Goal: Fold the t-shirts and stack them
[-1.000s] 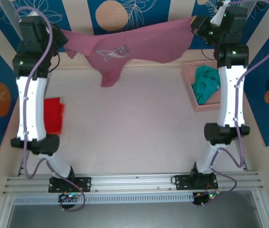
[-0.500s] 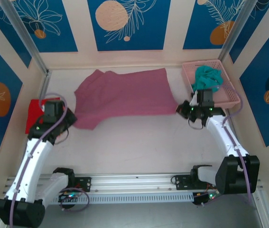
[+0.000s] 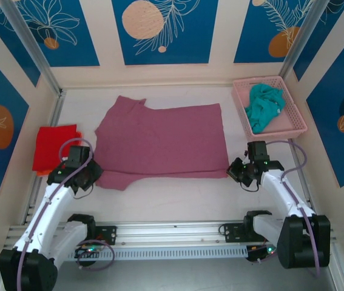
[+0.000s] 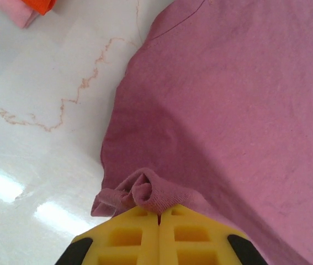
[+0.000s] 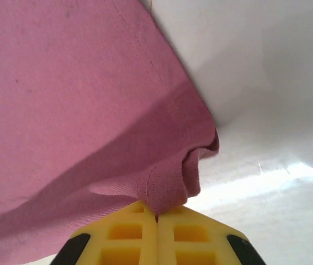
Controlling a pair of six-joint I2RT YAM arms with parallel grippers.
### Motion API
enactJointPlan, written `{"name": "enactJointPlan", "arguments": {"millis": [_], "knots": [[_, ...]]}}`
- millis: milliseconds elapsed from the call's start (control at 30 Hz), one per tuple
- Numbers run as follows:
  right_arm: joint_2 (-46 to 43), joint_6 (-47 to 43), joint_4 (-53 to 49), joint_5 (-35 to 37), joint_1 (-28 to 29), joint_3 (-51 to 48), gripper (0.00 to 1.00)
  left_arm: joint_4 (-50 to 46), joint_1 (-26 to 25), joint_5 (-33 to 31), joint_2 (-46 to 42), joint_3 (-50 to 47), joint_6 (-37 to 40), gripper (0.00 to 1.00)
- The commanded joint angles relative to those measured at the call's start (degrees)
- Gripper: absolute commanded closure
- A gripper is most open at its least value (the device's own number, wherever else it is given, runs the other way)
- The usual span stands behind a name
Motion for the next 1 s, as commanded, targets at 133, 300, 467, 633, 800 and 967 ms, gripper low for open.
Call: {"name": "enactJointPlan", "arguments": {"millis": [133, 300, 467, 633, 800, 967], "knots": [[-6.7, 2.7, -9.6, 1.2, 0.3, -1.4, 1.00, -9.7, 0.2, 0.0, -1.3, 2.1, -1.1, 1.00], [-8.1, 3.0, -10.8, 0.7, 0.4, -1.9, 1.00, -13.0, 0.2, 1.5, -0.7, 1.7, -0.1, 1.00], [-3.5, 2.9, -6.6, 0.0, 0.4, 0.9, 1.00, -9.2, 0.2, 0.5, 4.3, 3.4, 0.6, 1.00], [2.0, 2.1, -4.4, 1.2, 0.4, 6.2, 1.00, -7.2, 0.2, -3.3, 10.4, 9.3, 2.8, 1.00], [8.8, 0.2, -3.5, 1.0, 0.2, 11.7, 1.00, -5.3, 0.3, -6.6, 18.2, 15.1, 8.2, 1.00], [15.3, -1.8, -2.2, 0.7, 0.3, 17.1, 1.00, -3.6, 0.3, -7.4, 25.4, 20.1, 11.3, 1.00]]}}
